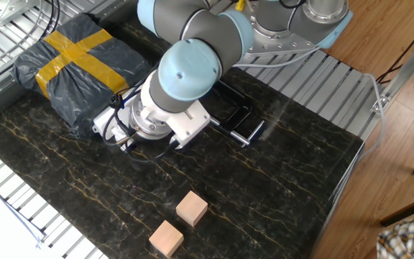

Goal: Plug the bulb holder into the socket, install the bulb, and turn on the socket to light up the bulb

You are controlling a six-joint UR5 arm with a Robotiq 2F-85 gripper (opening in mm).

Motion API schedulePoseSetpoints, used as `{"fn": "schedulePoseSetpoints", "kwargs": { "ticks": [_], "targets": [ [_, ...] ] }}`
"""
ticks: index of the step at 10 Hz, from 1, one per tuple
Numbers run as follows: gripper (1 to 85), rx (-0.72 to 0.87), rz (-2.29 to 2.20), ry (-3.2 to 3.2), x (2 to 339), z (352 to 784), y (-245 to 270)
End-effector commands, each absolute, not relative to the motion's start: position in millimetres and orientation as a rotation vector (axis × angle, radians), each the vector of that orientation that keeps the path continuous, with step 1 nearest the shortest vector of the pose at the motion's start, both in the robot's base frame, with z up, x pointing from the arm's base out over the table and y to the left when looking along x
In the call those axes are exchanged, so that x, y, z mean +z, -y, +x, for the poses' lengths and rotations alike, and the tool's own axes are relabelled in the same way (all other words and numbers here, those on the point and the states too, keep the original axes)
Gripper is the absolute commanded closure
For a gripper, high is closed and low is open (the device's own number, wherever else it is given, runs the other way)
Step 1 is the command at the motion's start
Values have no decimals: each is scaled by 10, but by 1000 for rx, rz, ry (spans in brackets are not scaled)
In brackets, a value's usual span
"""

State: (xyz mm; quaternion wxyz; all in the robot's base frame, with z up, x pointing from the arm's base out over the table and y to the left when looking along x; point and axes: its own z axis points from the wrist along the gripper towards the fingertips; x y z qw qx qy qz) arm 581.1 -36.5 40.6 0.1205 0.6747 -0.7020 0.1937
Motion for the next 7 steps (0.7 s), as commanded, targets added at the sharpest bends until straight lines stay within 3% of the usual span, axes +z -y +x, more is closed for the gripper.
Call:
{"fn": "schedulePoseSetpoints", "kwargs": {
  "ticks": [1, 7],
  "targets": [
    [843, 592, 1953, 2049, 383, 5811, 469],
    [843, 644, 1908, 2000, 465, 5772, 596]
  ]
}}
